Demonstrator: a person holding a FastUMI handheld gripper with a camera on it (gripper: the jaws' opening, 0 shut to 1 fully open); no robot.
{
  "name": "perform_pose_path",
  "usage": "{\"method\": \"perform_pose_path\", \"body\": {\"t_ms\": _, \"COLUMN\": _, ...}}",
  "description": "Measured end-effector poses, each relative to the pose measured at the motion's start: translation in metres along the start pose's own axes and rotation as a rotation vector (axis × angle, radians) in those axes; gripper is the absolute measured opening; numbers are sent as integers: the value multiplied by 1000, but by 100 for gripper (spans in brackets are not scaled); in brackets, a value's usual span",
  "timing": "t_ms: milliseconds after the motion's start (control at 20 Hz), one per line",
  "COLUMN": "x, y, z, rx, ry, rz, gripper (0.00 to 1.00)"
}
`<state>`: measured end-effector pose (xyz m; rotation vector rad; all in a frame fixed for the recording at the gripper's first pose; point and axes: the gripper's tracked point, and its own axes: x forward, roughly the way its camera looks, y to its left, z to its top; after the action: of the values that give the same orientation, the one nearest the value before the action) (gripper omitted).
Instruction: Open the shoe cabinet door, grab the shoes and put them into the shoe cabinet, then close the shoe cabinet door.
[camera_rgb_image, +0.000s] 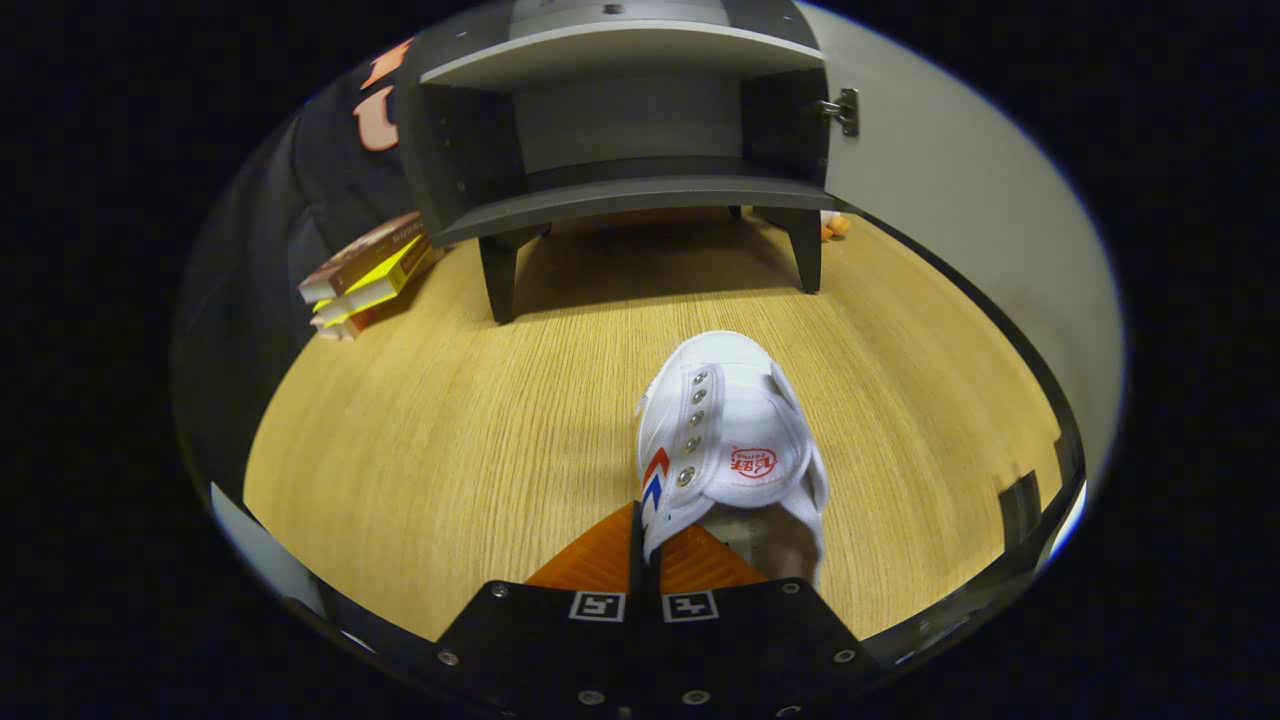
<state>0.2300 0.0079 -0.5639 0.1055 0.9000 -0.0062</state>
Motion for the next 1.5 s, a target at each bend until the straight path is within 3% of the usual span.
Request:
{"method": "perform_pose_path", "body": {"t_ms": 350, "x": -54, "y": -7, "z": 71, "rx": 112, "ry": -150, "rz": -20, "gripper": 0}}
{"method": "perform_pose_path", "body": {"t_ms": 550, "x": -107, "y": -1, "z": 123, "rx": 51, "ry": -255, "rz": -28, "gripper": 0}}
{"method": "perform_pose_path", "body": {"t_ms": 950, "x": -165, "y": 34, "z": 222, "rx": -56, "ry": -415, "rz": -19, "gripper": 0}}
{"method": "perform_pose_path", "body": {"t_ms": 1500, "x": -182, "y": 80, "z": 296, "rx": -171, "ry": -477, "rz": -37, "gripper": 0}}
